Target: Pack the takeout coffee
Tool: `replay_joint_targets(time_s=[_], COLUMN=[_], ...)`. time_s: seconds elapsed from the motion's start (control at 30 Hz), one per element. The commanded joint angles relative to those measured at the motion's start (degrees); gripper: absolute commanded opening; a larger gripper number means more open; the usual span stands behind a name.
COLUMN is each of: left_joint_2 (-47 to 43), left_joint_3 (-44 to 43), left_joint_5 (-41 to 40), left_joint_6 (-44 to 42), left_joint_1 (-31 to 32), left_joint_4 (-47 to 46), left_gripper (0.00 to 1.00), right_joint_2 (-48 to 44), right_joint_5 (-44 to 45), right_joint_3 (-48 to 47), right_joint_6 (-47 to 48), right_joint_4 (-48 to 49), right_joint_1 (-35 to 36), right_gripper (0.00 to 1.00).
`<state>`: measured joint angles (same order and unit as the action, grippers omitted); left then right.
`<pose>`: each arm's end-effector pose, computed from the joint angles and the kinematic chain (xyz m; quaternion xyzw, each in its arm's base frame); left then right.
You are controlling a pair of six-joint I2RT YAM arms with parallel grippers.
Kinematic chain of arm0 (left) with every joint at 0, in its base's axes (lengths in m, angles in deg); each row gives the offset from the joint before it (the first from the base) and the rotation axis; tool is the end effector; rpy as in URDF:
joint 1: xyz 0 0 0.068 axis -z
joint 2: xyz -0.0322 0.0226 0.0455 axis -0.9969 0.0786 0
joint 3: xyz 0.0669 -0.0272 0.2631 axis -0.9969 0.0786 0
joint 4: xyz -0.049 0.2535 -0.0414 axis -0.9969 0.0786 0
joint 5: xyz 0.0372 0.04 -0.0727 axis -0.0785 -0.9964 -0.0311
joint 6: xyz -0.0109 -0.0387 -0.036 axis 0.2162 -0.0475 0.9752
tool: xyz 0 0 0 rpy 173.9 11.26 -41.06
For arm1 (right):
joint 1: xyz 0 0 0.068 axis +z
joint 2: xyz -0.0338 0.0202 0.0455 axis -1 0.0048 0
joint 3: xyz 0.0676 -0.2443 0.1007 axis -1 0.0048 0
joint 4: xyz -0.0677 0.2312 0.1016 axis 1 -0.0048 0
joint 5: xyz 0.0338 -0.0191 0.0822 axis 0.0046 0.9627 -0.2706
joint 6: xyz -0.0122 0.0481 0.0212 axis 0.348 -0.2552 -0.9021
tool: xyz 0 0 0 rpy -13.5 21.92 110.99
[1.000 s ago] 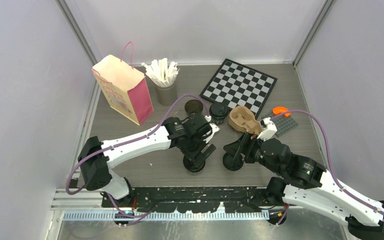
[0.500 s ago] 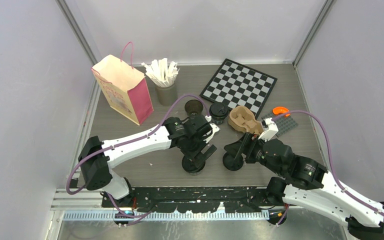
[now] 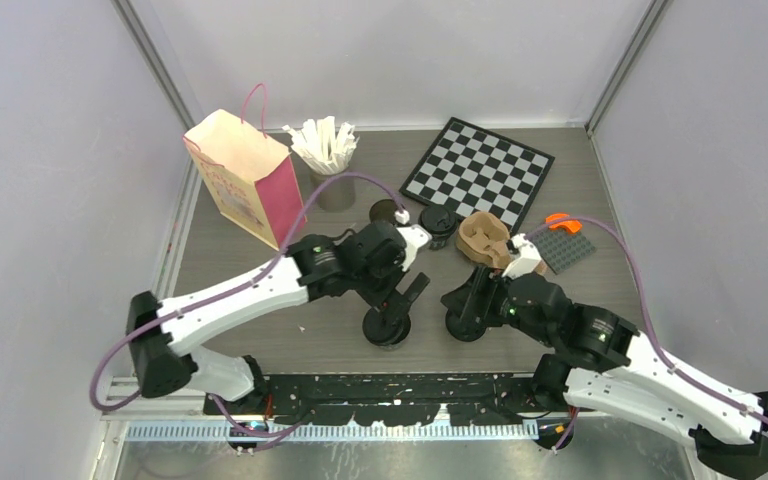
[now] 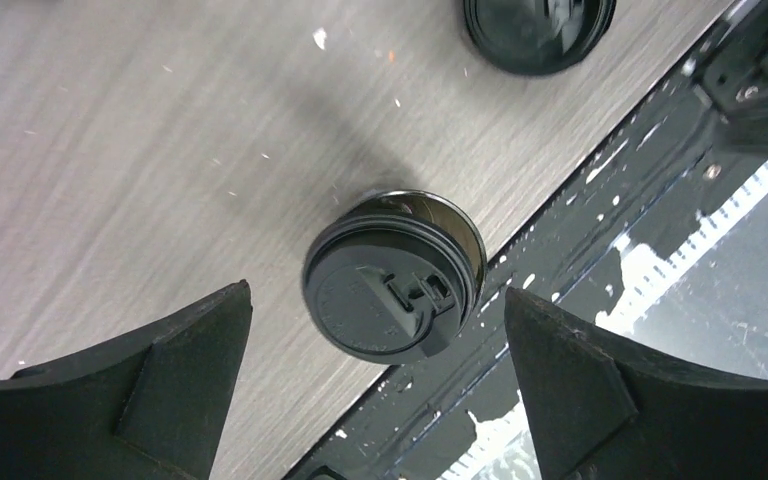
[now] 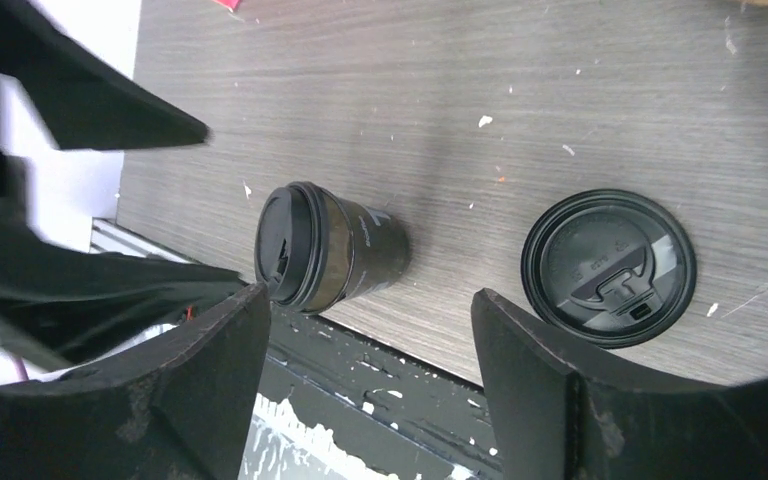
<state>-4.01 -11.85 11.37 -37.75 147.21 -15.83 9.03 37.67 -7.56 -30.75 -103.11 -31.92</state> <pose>0.1385 -0.2559 0.3112 0.3682 0.8840 -0.1724 0.2309 0.0737 0.0973 0.2924 0.0295 0.8602 0.3274 0.3899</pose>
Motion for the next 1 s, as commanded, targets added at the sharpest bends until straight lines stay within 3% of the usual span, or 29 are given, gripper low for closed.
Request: replay_joint_targets(time_s=[0.0, 0.23, 0.37, 0.57, 0.6, 0.77, 0.87, 0.97], left_joint_2=[-8.1, -19.6, -25.6, -29.3, -29.1, -28.4, -28.3, -28.3], left_joint_3=[1.3, 13.1, 22.4, 34.6, 35.6, 37.3, 38.0, 38.7], left_joint_5=[-5.2, 10.2, 18.2, 26.2, 26.5, 26.9, 26.8, 27.4], left_joint_6=[1.6, 8.2, 13.0, 20.6, 21.0, 21.5, 22.7, 23.3], left_joint_1=[-2.5, -18.5, -23.6, -26.1, -26.1, -26.3, -26.3, -26.4], left_joint_4=[-4.2, -9.8, -14.1, -25.2, -26.1, -28.1, -30.1, -31.6], left_gripper=[1.00, 0.92, 0.86, 0.81, 0.80, 0.78, 0.76, 0.68], right_joint_2=[5.4, 17.8, 24.0, 31.6, 32.3, 34.9, 38.4, 39.5], right_joint_5=[-3.6, -5.1, -4.3, -4.9, -5.3, -5.2, -4.0, -4.2], right_joint_3=[-1.1, -3.7, -6.9, -13.6, -13.8, -14.7, -19.0, -19.7], right_joint_6=[-1.5, -1.8, -0.5, 3.1, 3.0, 3.4, 5.2, 5.0], right_joint_4=[5.4, 12.3, 13.0, 6.4, 6.5, 7.5, 2.5, 1.7], right_joint_1=[0.3, 3.3, 4.9, 5.3, 5.3, 6.3, 6.3, 6.3], right_gripper=[0.74, 0.76, 0.78, 0.81, 0.85, 0.89, 0.86, 0.84])
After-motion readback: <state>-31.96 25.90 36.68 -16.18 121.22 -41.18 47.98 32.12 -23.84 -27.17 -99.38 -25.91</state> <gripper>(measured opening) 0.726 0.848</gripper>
